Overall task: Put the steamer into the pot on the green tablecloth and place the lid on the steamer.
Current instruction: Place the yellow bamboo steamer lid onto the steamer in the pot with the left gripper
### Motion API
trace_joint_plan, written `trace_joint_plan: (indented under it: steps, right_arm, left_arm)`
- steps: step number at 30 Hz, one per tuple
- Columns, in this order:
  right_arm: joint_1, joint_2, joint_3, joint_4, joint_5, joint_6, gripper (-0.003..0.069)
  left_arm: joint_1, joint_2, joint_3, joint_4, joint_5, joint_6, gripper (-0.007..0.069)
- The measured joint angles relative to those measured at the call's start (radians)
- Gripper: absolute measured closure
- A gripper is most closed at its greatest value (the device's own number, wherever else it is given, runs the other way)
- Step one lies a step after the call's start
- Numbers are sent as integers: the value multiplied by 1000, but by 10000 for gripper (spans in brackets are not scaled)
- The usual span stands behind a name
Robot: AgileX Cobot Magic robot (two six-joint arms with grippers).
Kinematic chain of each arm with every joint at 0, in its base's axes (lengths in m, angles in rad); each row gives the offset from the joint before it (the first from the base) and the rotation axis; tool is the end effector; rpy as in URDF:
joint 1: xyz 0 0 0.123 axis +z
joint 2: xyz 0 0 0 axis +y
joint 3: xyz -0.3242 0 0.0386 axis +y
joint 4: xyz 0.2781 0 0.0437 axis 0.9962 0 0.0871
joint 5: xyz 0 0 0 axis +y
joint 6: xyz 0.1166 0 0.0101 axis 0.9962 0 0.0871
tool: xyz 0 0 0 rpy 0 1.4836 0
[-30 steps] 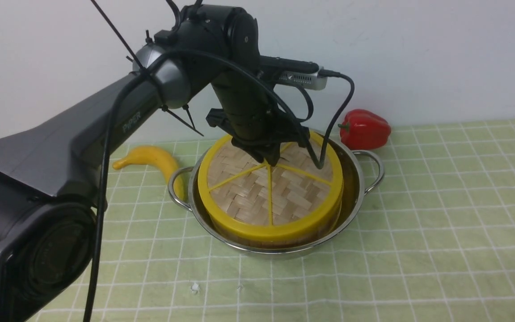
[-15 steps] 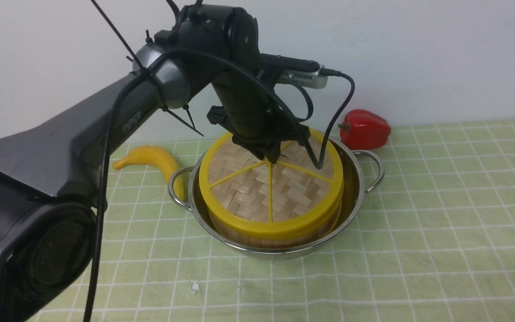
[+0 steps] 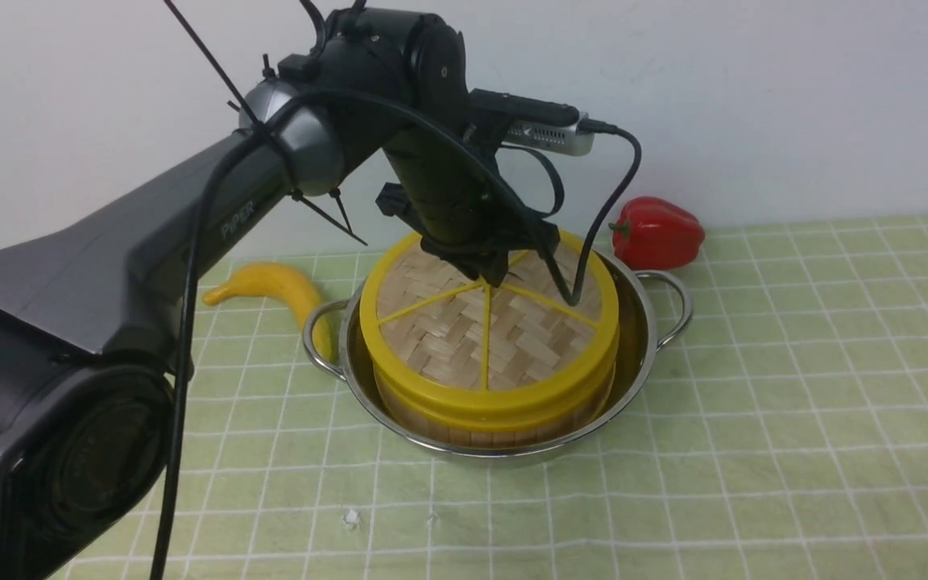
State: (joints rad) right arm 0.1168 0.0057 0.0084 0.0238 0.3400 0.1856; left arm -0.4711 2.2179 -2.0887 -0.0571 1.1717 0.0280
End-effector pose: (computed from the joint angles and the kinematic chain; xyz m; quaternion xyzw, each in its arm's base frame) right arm 0.0670 0.0088 0.1723 0.0338 0.7942 0.1012 0.5983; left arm 0.4860 -0.2544 0.2564 0.2369 0.9548 -0.0662 0.1671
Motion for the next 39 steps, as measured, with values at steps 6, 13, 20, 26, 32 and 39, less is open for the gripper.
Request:
trace_joint_plan:
  steps: [6, 13, 20, 26, 32, 39]
  right_arm:
    - [0, 0, 0, 0, 0, 0, 417]
    - [0, 0, 0, 0, 0, 0, 417]
    - [0, 0, 0, 0, 0, 0, 417]
    - [0, 0, 0, 0, 0, 0, 417]
    - [0, 0, 0, 2, 0, 0, 417]
    - [0, 0, 0, 1, 0, 0, 417]
  left_arm:
    - [0, 0, 0, -7, -1, 10, 501]
    - [0, 5, 0, -8, -6, 10, 501]
    - [0, 19, 0, -11, -5, 17, 501]
    - [0, 19, 0, -11, -5, 17, 501]
    - [0, 19, 0, 5, 28, 16, 389]
    - [0, -8, 0, 57, 36, 4, 151]
